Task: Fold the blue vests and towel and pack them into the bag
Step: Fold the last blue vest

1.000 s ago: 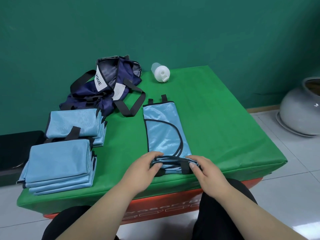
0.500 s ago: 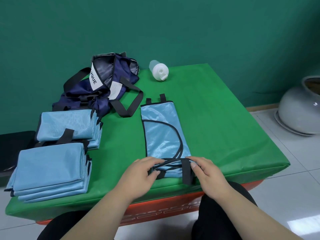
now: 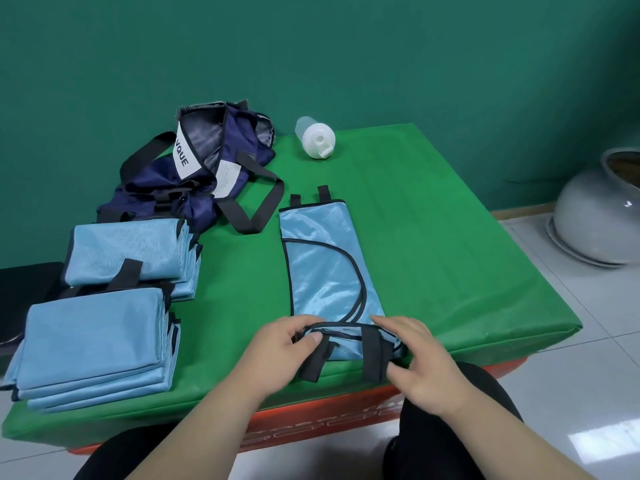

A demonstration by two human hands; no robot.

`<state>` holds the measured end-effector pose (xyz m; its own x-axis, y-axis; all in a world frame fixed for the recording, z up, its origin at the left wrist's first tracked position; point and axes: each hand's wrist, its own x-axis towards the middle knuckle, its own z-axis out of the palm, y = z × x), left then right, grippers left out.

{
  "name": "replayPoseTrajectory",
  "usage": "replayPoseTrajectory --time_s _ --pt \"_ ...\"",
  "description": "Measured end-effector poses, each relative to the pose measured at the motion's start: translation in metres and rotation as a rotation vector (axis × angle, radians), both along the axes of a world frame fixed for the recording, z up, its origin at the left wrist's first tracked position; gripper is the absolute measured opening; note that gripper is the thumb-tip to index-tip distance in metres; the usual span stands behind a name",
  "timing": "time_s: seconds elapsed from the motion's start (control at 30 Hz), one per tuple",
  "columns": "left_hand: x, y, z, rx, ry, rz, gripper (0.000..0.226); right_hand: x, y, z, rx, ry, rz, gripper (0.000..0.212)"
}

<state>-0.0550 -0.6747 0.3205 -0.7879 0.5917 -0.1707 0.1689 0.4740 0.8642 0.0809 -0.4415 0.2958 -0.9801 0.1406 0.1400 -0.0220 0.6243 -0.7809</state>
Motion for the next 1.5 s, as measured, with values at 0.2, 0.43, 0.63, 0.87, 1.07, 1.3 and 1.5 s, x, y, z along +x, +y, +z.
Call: replayPoseTrajectory --time_s 0.2,0.43,0.63,0.87,1.07,1.3,1.5 --pt "0.012 -0.014 0.003 0.018 0.117 -0.159 0.035 -0.001 0.001 0.001 -0.021 0.138 -0.031 0.032" --pt "0.026 -0.03 -0.008 -0.159 0.412 -0.318 0.051 0.001 -0.005 0.006 -0.05 0.131 -0.058 0.015" --pt "0.027 -0.031 -0.019 -0.061 0.664 -0.29 0.031 0.005 -0.004 0.003 -0.021 0.08 -0.08 0.025" --pt "0.026 -0.02 -0.005 -0.067 0.295 -0.008 0.023 0.011 -0.004 0.01 0.089 -0.039 0.051 0.07" --pt "0.018 -0.013 -0.005 -0.04 0.199 0.054 0.019 0.005 -0.004 0.007 0.145 -0.007 -0.088 0.059" --pt "0.0 -0.015 -0.008 0.033 0.071 -0.03 0.017 -0.005 -0.005 0.006 -0.09 -0.058 -0.239 0.083" --pt "-0.014 -0.012 -0.006 0.018 0.001 -0.089 0.026 -0.018 -0.004 -0.001 -0.221 -0.086 -0.291 0.057"
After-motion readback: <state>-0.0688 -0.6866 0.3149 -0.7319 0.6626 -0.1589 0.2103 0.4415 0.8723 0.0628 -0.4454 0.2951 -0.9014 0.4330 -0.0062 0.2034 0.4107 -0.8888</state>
